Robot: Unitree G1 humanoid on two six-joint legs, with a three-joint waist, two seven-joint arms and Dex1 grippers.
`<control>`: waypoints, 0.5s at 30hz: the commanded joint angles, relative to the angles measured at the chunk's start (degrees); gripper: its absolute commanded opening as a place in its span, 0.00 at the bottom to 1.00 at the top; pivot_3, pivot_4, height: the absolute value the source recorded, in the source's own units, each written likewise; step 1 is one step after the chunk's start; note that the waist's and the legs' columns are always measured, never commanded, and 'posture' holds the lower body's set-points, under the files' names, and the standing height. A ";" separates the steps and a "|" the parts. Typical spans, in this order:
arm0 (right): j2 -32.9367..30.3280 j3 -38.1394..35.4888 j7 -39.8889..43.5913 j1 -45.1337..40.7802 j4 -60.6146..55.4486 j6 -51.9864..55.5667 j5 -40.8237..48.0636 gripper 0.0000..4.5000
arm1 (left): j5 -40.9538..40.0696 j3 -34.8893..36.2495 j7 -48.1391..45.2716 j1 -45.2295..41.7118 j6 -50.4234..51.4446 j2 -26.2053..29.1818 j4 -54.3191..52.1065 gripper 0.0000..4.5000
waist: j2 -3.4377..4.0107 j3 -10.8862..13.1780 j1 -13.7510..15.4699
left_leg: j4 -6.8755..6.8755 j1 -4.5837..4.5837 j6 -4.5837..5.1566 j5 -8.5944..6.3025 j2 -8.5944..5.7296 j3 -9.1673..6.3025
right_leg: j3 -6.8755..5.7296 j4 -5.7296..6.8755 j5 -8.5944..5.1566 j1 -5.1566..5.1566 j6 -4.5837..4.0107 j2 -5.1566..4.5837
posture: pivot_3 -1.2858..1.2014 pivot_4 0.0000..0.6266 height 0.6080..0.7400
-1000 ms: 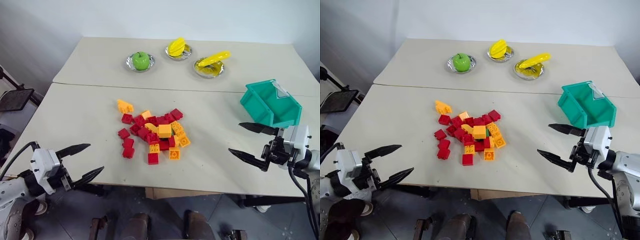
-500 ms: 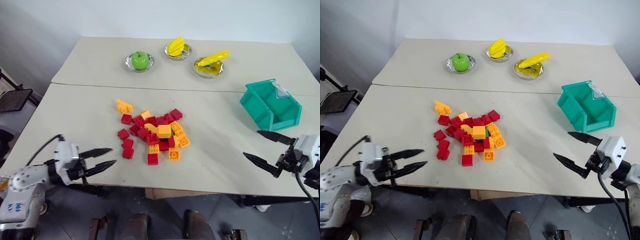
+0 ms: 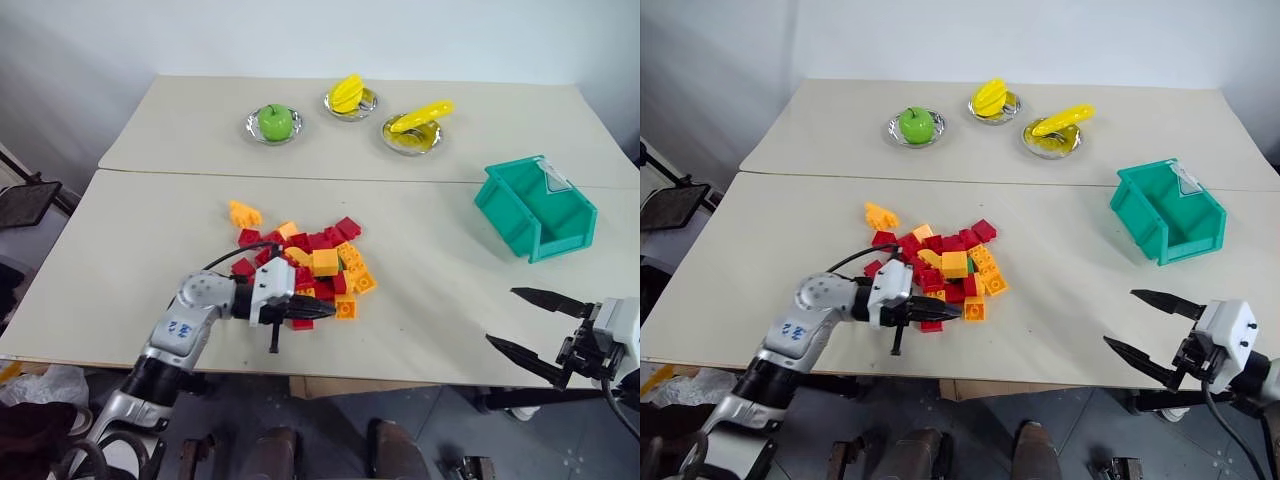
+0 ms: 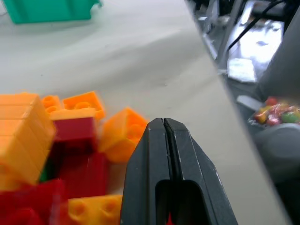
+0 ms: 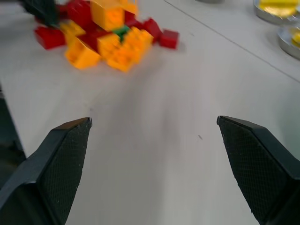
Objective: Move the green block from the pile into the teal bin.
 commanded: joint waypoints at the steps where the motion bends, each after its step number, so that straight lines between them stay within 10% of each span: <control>1: 0.89 0.60 -1.57 -0.43 -4.07 1.34 1.52 1.00 | 2.10 2.15 5.56 -4.59 -1.35 -2.74 5.01 0.00 | -0.03 0.02 0.14 | 0.07 -0.06 0.00 0.00 -0.01 -0.04 | -0.01 0.00 0.01 0.00 0.02 0.00 | 0.52 0.24 1.00; 9: 1.96 3.62 -3.35 -2.83 -5.49 2.20 0.58 1.00 | 6.68 6.43 16.74 -12.76 -6.04 -5.07 19.37 0.00 | -0.09 0.05 -0.02 | 0.13 -0.09 0.03 -0.01 -0.06 -0.07 | -0.02 0.01 0.03 -0.01 0.05 -0.01 | 0.52 0.24 1.00; 15: 2.34 4.22 -3.46 -2.61 -5.07 1.69 0.02 1.00 | 2.74 4.00 3.41 -9.96 -9.58 -4.10 13.77 0.00 | -0.09 0.05 0.03 | 0.17 -0.10 0.03 -0.01 -0.06 -0.07 | -0.02 0.03 0.03 -0.01 0.05 -0.01 | 0.52 0.24 1.00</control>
